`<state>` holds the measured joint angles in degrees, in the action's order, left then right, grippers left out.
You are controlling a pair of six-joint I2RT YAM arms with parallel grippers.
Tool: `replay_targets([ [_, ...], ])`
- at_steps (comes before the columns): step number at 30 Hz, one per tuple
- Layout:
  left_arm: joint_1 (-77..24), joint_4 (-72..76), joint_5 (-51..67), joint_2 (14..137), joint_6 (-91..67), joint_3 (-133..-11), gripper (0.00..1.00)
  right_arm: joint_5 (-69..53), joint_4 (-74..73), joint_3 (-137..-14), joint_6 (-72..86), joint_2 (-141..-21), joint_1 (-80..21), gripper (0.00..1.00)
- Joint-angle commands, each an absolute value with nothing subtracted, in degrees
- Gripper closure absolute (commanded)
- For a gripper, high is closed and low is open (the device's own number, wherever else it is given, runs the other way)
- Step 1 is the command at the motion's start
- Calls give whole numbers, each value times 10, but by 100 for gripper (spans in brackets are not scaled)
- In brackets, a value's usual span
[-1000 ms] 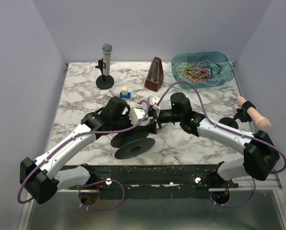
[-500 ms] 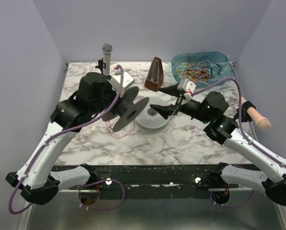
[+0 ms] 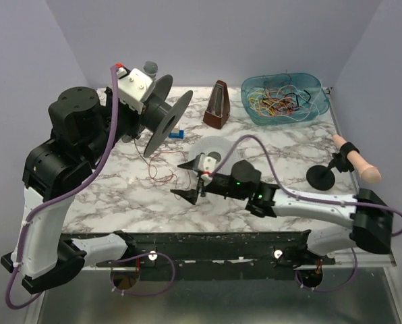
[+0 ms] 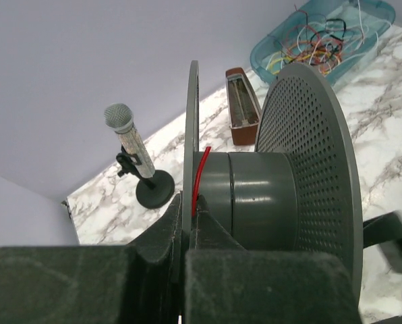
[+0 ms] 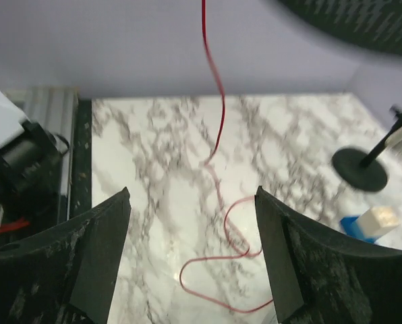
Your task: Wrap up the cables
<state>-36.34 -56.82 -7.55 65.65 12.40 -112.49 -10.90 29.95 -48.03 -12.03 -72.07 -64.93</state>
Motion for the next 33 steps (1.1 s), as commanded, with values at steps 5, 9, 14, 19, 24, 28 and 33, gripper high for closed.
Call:
replay_targets([
  [5,-361,-565,-104,671,118,-1243,100,-35,359,-524,-93,-910,-648,16],
  [9,-363,-572,-98,674,119,-1257,100,-39,293,-540,-27,-939,-639,16],
  [14,-363,-576,-94,682,119,-1274,100,-43,275,-571,49,-1008,-638,17],
  [19,-363,-579,-97,681,121,-1276,100,39,262,-534,109,-1010,-627,18],
  [24,-366,-582,-97,683,126,-1272,100,34,254,-503,117,-982,-626,26],
  [28,-365,-583,-98,684,127,-1281,100,4,257,-489,142,-994,-610,70],
  [33,-366,-592,-105,678,133,-1279,100,-11,258,-455,156,-955,-585,99],
])
